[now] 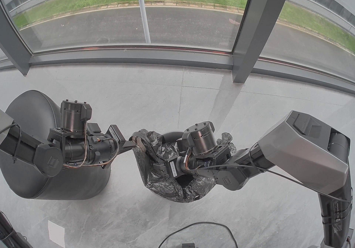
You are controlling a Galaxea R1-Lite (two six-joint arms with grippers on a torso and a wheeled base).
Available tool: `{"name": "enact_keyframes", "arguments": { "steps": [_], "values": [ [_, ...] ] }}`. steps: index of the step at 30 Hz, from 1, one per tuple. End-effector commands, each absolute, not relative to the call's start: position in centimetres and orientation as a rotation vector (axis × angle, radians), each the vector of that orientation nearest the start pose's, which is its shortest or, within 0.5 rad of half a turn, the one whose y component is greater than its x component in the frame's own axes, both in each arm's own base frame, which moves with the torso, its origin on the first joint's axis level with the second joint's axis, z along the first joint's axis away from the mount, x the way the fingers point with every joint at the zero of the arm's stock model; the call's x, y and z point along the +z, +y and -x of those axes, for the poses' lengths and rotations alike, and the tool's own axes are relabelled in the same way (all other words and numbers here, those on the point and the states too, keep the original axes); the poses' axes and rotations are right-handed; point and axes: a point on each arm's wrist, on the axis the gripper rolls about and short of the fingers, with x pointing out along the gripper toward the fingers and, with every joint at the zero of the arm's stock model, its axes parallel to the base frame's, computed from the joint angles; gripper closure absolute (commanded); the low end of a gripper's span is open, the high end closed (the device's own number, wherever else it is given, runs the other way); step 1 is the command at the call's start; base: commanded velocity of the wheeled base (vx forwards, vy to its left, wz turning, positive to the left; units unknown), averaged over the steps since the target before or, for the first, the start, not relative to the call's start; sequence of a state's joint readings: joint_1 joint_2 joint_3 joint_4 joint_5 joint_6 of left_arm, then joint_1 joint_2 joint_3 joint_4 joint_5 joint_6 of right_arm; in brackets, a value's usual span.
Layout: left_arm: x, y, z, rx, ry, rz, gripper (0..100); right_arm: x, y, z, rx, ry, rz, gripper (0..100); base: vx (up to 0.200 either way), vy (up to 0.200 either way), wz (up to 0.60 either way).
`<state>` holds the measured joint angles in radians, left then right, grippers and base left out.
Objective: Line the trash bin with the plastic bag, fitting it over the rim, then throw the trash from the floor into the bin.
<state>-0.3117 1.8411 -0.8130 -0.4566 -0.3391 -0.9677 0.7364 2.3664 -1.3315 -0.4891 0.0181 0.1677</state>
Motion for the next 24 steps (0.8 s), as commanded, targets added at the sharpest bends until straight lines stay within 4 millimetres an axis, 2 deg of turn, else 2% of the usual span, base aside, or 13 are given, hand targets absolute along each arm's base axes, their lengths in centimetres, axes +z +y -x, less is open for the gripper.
{"name": "enact_keyframes", "arguments": {
  "steps": [1, 5, 6, 18, 24],
  "values": [
    [12.3, -10.5, -30.3, -0.300, 0.841, 0.914, 100, 3.8, 31.0, -34.3, 0.683, 0.585, 0.041, 0, 0.000, 0.000, 0.00],
    [12.4, -10.6, -30.2, -0.302, 0.840, 0.915, 100, 3.5, 31.2, -34.6, 0.651, 0.570, 0.049, 0, 0.000, 0.000, 0.00],
    [12.5, -10.5, -30.2, -0.302, 0.839, 0.915, 100, 3.4, 31.4, -34.9, 0.629, 0.560, 0.052, 100, 0.000, 0.000, 0.00],
    [12.4, -10.5, -30.1, -0.301, 0.842, 0.915, 100, 4.1, 31.4, -34.8, 0.627, 0.545, 0.046, 100, 0.000, 0.000, 0.00],
    [12.2, -10.5, -30.2, -0.296, 0.847, 0.915, 100, 6.3, 30.7, -33.9, 0.629, 0.527, 0.039, 100, 0.000, 0.000, 0.00]
  ]
}}
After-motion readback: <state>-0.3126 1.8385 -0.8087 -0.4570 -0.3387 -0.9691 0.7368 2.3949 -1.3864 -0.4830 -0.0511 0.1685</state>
